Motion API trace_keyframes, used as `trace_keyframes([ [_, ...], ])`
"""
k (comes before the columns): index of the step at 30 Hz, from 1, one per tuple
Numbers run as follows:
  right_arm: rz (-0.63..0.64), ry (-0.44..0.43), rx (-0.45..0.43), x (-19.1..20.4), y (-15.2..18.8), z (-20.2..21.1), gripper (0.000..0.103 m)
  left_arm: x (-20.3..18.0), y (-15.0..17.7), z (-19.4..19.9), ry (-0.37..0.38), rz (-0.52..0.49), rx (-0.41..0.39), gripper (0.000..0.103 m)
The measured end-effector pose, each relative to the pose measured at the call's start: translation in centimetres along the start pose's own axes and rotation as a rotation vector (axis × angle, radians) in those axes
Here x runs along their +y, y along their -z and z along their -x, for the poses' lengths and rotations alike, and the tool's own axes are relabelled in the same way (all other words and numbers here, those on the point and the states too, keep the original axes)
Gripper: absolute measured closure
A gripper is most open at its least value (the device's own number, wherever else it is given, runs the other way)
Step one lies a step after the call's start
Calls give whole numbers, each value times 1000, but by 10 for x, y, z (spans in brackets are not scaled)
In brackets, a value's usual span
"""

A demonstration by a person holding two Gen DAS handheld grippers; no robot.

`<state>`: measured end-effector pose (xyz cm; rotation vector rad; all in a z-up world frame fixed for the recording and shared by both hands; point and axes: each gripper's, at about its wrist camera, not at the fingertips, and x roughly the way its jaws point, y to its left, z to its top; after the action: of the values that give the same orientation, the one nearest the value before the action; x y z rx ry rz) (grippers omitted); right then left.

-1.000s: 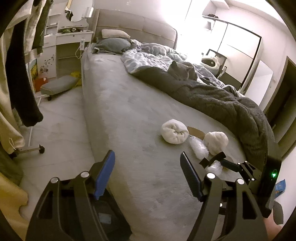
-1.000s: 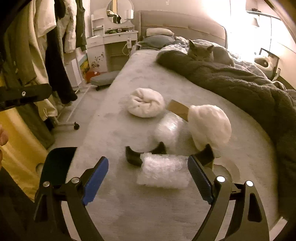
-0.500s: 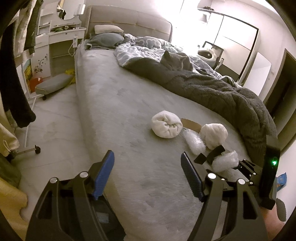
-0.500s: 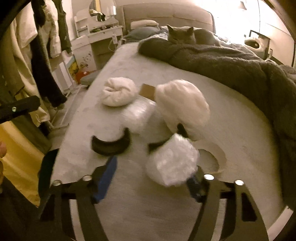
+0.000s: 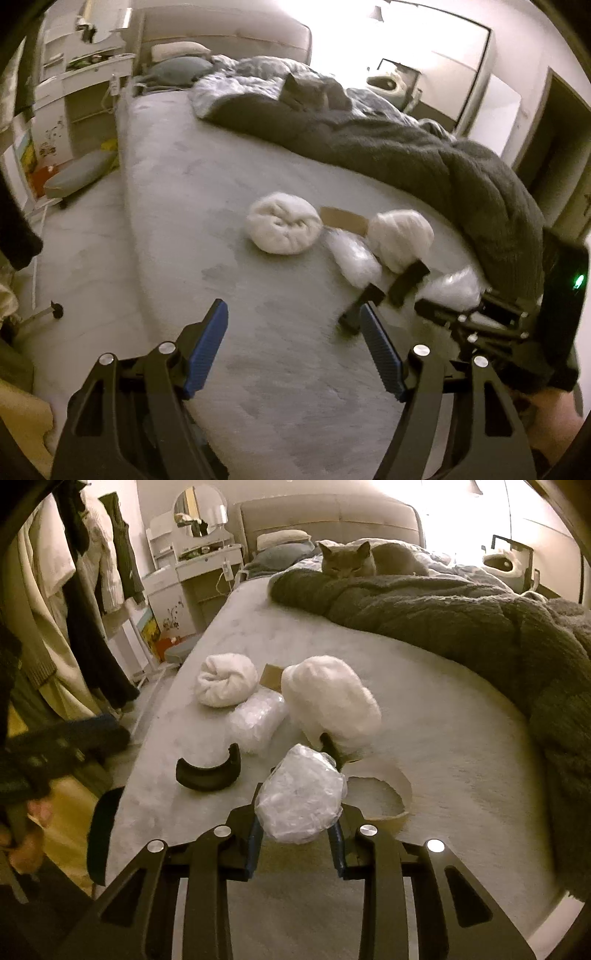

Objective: Collect trash

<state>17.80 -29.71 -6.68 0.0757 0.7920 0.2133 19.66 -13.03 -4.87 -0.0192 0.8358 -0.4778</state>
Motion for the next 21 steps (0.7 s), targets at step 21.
trace_keyframes([
  [21,-66,-141,-66,-42,5,28,72,-58,13,-76,-3,-128,53,55],
])
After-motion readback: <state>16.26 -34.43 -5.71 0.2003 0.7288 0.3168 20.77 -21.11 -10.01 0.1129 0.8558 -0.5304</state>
